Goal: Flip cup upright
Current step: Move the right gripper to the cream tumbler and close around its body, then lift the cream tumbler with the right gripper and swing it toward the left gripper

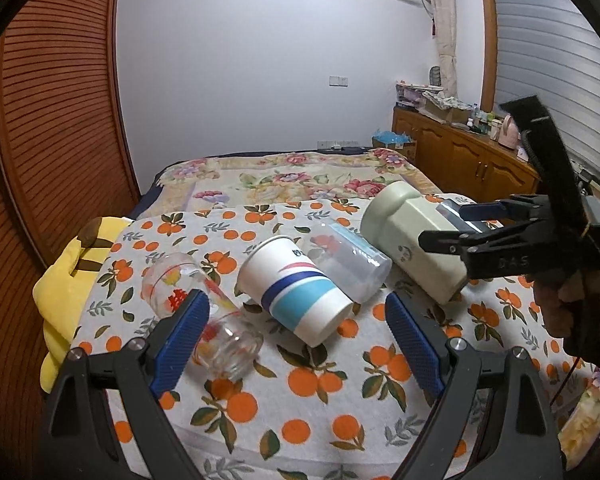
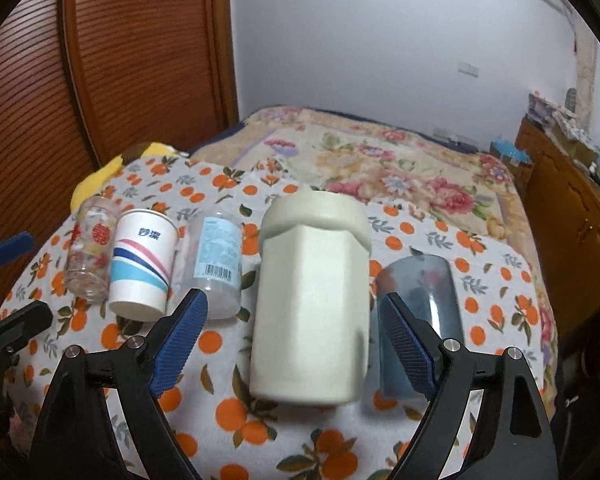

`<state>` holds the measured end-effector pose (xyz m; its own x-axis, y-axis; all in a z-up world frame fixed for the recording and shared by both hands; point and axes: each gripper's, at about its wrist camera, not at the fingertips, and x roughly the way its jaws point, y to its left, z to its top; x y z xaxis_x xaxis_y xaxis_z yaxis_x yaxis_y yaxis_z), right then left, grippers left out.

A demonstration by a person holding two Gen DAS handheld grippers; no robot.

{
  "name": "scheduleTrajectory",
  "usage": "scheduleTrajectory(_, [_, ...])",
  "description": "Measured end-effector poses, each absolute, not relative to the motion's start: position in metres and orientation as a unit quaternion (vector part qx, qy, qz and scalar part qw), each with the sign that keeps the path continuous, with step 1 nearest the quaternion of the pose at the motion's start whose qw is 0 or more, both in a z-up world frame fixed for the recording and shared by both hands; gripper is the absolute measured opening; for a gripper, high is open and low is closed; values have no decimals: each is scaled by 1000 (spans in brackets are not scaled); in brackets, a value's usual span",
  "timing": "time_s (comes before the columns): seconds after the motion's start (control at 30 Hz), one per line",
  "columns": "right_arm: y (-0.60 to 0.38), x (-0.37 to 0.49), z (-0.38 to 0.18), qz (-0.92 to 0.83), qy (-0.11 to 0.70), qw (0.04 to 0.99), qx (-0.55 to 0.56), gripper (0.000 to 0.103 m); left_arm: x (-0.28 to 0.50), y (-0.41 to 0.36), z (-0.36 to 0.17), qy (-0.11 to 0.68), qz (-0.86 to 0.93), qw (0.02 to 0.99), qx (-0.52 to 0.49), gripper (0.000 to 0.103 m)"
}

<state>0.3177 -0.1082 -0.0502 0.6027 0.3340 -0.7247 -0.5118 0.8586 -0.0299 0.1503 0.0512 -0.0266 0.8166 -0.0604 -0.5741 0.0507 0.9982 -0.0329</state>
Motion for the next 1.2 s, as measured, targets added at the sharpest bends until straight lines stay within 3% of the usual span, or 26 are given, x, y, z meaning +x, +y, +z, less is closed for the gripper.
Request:
scheduleTrajectory(0.57, [-88,353,-86,219,445,849,-180,90,171,60,-30,312,-42,949,-19,90])
scheduleTrajectory(0.7, [-85,358,-98,215,467,836,-192,80,169,60,-31,310,-45,949,-25,90])
scheduleTrajectory(1.2, [-106,320,-75,223,431,862,-148,78,146,51,-29,303,-50,951,-25,90])
